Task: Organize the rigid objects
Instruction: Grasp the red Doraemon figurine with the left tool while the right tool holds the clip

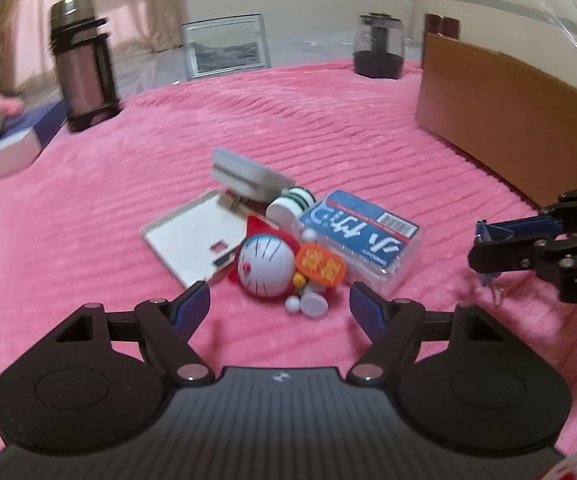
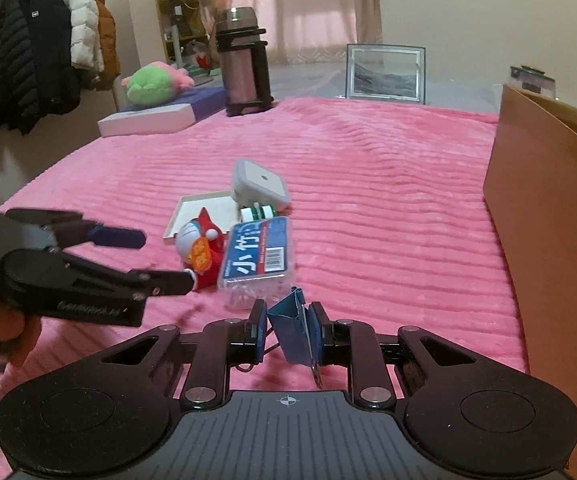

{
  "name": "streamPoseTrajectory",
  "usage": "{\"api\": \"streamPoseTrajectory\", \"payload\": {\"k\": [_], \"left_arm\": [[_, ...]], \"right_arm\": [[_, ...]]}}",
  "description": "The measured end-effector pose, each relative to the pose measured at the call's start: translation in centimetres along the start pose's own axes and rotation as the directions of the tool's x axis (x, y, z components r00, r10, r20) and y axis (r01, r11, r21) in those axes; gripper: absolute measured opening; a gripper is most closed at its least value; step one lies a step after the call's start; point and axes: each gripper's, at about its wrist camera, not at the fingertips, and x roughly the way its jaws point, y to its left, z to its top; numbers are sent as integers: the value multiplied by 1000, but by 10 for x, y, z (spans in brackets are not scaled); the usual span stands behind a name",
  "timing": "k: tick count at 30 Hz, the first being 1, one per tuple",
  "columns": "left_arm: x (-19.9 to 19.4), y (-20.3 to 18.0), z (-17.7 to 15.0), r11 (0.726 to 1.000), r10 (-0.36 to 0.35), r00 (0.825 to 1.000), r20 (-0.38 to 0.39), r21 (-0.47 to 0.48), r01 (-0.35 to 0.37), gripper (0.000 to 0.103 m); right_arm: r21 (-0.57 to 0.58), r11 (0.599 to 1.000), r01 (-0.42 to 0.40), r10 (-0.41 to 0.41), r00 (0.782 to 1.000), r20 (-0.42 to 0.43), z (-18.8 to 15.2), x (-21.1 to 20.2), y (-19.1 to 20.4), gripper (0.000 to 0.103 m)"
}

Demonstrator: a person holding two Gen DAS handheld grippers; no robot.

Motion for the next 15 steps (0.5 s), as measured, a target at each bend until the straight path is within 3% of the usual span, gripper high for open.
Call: {"api": "streamPoseTrajectory", "payload": {"k": [9,12,15], "left_arm": [[37,3,10,991,-54,998,-32,119,58,72],[40,2,10,987,-65,997,-34,148,69,65],[36,0,9,988,-62,997,-39,138,67,64]], "right_arm": [[13,1000,8,-8,1000,-2,0,2,-6,18],[20,1000,12,-12,1000,-3,-1,2,-7,18],[26,1000,14,-14,1000,-2,-2,0,-9,18]]}}
